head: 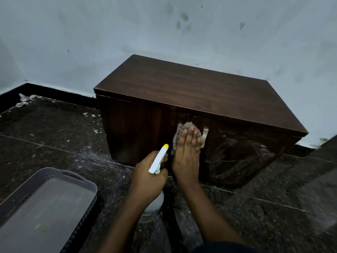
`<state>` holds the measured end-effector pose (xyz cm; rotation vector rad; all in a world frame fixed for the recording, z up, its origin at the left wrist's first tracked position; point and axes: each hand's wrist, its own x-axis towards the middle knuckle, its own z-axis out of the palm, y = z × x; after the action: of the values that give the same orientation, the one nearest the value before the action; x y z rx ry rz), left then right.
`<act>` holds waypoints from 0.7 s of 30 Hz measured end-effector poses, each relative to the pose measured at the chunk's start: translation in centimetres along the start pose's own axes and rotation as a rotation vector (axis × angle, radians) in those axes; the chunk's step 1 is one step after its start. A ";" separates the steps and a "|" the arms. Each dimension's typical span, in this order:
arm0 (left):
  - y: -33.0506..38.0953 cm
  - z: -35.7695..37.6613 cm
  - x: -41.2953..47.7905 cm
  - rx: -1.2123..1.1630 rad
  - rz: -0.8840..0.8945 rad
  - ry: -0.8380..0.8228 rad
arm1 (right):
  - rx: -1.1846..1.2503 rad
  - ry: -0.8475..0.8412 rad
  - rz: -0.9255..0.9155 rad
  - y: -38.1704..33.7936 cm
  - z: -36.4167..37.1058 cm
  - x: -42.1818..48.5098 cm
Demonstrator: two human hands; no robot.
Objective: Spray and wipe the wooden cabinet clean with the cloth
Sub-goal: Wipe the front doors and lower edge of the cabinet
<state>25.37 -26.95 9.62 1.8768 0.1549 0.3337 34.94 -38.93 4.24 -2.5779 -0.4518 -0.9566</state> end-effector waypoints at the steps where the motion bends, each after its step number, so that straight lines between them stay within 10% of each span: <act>1: -0.1 -0.1 -0.1 0.001 0.005 -0.003 | -0.006 -0.024 -0.005 0.1 0.2 -1.1; 21: -0.2 -1.6 0.6 -0.085 0.025 0.050 | 0.059 0.024 -0.207 -2.2 -1.8 5.3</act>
<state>25.44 -25.23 9.96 1.7885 0.1493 0.3989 36.82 -36.80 9.50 -2.4997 -0.7401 -1.0242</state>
